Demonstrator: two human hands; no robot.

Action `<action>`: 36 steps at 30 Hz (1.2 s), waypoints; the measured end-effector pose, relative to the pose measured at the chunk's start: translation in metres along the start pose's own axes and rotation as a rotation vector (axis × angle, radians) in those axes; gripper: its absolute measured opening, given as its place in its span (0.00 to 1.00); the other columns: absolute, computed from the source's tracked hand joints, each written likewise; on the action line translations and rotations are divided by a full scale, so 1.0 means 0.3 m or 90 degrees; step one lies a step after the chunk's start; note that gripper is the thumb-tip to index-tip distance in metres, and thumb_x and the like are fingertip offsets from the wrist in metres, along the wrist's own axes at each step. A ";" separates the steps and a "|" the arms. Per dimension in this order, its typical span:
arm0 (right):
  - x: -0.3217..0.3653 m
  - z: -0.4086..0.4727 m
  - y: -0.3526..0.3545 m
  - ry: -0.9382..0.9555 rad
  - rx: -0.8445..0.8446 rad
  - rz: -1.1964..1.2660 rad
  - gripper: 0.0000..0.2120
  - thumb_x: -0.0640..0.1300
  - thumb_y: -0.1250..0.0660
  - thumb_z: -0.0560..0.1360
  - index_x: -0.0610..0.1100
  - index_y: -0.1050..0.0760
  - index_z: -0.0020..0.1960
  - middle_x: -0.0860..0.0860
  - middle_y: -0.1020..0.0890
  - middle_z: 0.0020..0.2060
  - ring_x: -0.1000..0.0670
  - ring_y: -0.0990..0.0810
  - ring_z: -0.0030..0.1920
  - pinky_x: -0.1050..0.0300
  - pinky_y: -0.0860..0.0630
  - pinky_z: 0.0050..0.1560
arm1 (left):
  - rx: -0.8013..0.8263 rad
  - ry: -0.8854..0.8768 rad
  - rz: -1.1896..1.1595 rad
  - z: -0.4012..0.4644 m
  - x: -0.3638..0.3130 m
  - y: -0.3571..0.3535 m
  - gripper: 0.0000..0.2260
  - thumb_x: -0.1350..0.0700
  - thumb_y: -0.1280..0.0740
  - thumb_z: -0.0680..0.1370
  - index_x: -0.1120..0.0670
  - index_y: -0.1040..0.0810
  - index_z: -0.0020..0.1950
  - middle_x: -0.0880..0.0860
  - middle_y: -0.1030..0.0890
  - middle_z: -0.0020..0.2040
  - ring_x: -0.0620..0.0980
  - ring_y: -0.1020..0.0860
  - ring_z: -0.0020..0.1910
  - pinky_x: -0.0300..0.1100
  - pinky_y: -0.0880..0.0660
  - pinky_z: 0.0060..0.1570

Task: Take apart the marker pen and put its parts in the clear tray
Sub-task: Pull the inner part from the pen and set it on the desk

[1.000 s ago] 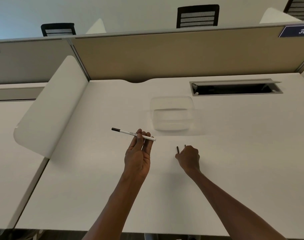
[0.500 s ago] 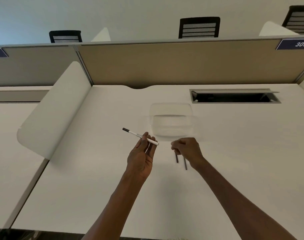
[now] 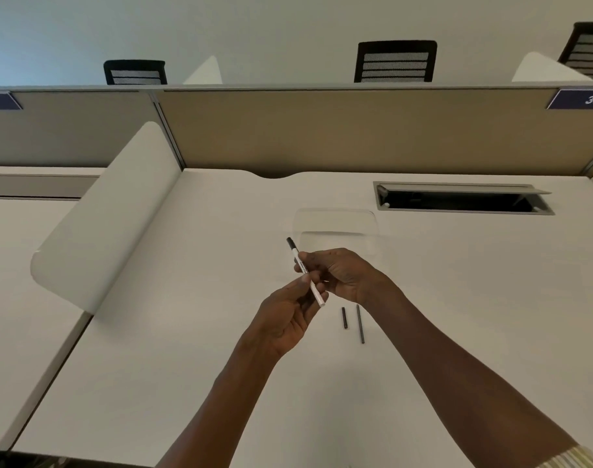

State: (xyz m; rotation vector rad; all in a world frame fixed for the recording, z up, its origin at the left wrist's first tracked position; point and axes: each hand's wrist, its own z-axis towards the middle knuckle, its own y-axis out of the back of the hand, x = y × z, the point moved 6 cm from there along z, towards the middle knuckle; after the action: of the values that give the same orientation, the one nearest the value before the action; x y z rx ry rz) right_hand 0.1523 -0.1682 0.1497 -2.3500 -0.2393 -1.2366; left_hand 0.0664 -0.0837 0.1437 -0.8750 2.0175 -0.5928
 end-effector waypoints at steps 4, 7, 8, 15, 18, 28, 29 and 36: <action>0.008 0.013 0.013 0.007 0.004 0.035 0.09 0.34 0.29 0.74 0.28 0.21 0.49 0.41 0.17 0.38 0.52 0.27 0.27 0.60 0.23 0.30 | 0.034 0.020 0.037 0.018 -0.008 0.006 0.10 0.61 0.36 0.80 0.66 0.19 0.55 0.59 0.17 0.43 0.50 0.17 0.39 0.41 0.18 0.40; 0.015 0.028 0.044 0.038 -0.019 0.034 0.09 0.33 0.30 0.74 0.28 0.20 0.51 0.40 0.15 0.40 0.49 0.18 0.33 0.59 0.19 0.38 | 0.025 0.023 0.073 0.043 -0.012 0.036 0.11 0.59 0.35 0.80 0.66 0.20 0.55 0.60 0.17 0.47 0.53 0.16 0.44 0.46 0.18 0.46; 0.017 0.033 0.056 0.045 -0.034 0.043 0.07 0.33 0.30 0.74 0.30 0.19 0.50 0.40 0.15 0.40 0.48 0.17 0.37 0.59 0.18 0.42 | 0.005 0.018 0.113 0.054 -0.013 0.055 0.12 0.58 0.36 0.81 0.66 0.20 0.56 0.60 0.16 0.48 0.55 0.16 0.46 0.48 0.18 0.49; -0.009 0.038 0.119 0.026 -0.107 0.113 0.06 0.33 0.30 0.74 0.30 0.19 0.48 0.39 0.15 0.40 0.49 0.15 0.37 0.63 0.19 0.38 | -0.236 -0.322 0.842 0.159 -0.066 0.269 0.15 0.51 0.39 0.82 0.57 0.21 0.64 0.54 0.19 0.61 0.54 0.23 0.63 0.43 0.29 0.61; -0.034 0.036 0.133 0.009 -0.128 0.136 0.07 0.32 0.30 0.74 0.29 0.20 0.49 0.38 0.15 0.40 0.49 0.15 0.38 0.63 0.19 0.37 | -0.207 -0.325 1.059 0.227 -0.034 0.398 0.25 0.47 0.42 0.83 0.55 0.38 0.77 0.55 0.41 0.79 0.54 0.47 0.79 0.51 0.47 0.75; -0.080 0.011 0.197 0.056 -0.198 0.122 0.08 0.32 0.31 0.75 0.30 0.22 0.53 0.35 0.17 0.45 0.46 0.15 0.41 0.62 0.18 0.39 | -0.239 -0.327 1.328 0.265 0.009 0.524 0.35 0.34 0.60 0.79 0.54 0.53 0.80 0.56 0.57 0.80 0.55 0.59 0.79 0.56 0.57 0.76; -0.082 0.010 0.204 0.073 -0.211 0.115 0.10 0.32 0.31 0.74 0.31 0.23 0.55 0.35 0.16 0.45 0.45 0.16 0.42 0.61 0.18 0.41 | -0.239 -0.329 1.326 0.267 0.009 0.525 0.35 0.34 0.60 0.79 0.54 0.53 0.80 0.56 0.57 0.80 0.55 0.59 0.79 0.56 0.57 0.76; -0.091 0.006 0.256 0.214 -0.358 -0.048 0.30 0.32 0.28 0.72 0.44 0.36 0.70 0.37 0.15 0.40 0.43 0.14 0.39 0.51 0.18 0.49 | -0.240 -0.331 1.333 0.271 0.006 0.525 0.34 0.35 0.58 0.80 0.53 0.54 0.80 0.55 0.58 0.80 0.54 0.59 0.79 0.55 0.57 0.77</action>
State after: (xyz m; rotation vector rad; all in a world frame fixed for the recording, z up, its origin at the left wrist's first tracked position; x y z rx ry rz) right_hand 0.1658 -0.2327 0.1017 -2.5321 0.1552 -1.9074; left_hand 0.0767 0.0093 -0.0069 0.9878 1.4762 1.0697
